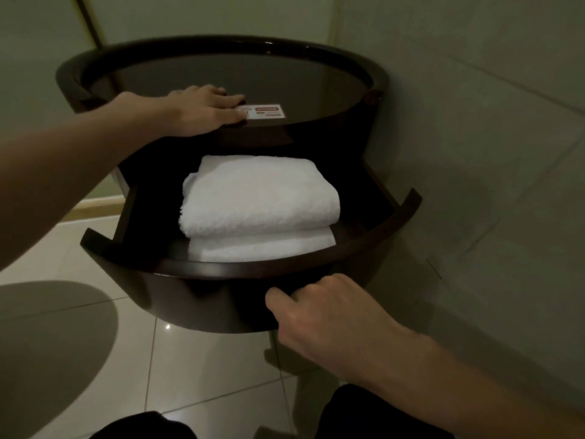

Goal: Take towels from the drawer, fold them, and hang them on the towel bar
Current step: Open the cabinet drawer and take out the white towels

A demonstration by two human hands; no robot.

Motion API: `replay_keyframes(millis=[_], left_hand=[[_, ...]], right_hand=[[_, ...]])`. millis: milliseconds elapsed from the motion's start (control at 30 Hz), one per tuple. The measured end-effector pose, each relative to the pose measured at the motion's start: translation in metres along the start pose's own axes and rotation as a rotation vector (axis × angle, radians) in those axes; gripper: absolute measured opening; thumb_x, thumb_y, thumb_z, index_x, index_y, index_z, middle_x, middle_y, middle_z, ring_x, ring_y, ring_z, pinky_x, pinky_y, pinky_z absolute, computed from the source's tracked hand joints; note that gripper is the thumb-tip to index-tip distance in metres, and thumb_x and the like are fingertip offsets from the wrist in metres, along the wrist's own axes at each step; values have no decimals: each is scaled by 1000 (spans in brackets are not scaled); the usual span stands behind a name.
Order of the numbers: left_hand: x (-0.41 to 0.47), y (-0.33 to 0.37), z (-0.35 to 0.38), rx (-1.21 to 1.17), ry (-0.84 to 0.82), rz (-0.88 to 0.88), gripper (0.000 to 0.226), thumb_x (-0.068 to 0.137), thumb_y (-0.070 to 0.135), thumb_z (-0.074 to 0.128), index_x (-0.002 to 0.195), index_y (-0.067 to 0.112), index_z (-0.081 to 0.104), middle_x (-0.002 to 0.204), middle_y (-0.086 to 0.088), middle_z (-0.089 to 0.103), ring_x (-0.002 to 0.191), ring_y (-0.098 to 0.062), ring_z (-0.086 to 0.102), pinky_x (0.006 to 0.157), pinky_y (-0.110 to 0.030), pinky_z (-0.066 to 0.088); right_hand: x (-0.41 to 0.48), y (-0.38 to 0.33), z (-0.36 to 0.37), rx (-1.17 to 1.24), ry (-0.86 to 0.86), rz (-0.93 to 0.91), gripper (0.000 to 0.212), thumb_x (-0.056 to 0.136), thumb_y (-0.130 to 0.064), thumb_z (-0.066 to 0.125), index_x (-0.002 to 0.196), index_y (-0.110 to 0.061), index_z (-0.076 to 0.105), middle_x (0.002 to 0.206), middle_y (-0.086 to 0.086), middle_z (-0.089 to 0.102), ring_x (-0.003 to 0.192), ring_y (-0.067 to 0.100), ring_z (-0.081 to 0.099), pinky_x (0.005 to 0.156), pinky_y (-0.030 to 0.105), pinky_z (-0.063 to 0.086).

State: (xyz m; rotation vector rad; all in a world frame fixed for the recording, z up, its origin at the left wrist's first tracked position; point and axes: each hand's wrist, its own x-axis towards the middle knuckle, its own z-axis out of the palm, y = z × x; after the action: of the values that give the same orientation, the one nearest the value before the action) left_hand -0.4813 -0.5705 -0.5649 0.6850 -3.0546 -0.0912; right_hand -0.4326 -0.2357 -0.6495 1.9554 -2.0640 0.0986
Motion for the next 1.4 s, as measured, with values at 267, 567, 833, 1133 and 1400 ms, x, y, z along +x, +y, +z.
replay_keyframes(millis=[267,567,833,1133,1400], left_hand=[[1,-2,1,15,1,-9,59,91,67,26,146,44,21,158,-3,19,142,-34,19,113,-53,14],[1,-3,3,9,13,-3,61,90,69,25,146,43,22,158,-3,19,142,-35,19,113,-54,14],[1,-3,2,11,17,10,65,88,71,23,146,41,22,158,-5,19,142,-35,20,115,-52,15],[-6,-4,4,12,97,49,66,87,72,19,144,40,30,154,-4,28,139,-33,28,110,-54,23],[-41,2,-2,-13,263,283,71,84,67,22,138,28,45,144,-12,40,132,-31,37,106,-49,29]], right_hand=[[-7,-6,-9,-51,-42,6,31,53,-15,80,67,-18,52,39,-6,43,29,16,36,37,24,17],[-11,-10,-12,-11,-65,15,29,56,-13,77,69,-17,51,40,-5,43,30,18,37,36,24,19],[-11,-9,-14,-2,-84,25,34,54,-14,80,71,-18,51,39,-4,41,28,19,34,38,24,15],[-8,-6,-24,89,-249,-39,16,91,-30,55,83,-19,47,53,-3,50,41,19,42,41,29,32],[6,9,-60,261,-86,-95,20,93,-34,56,83,-18,63,54,-4,57,43,13,50,40,31,43]])
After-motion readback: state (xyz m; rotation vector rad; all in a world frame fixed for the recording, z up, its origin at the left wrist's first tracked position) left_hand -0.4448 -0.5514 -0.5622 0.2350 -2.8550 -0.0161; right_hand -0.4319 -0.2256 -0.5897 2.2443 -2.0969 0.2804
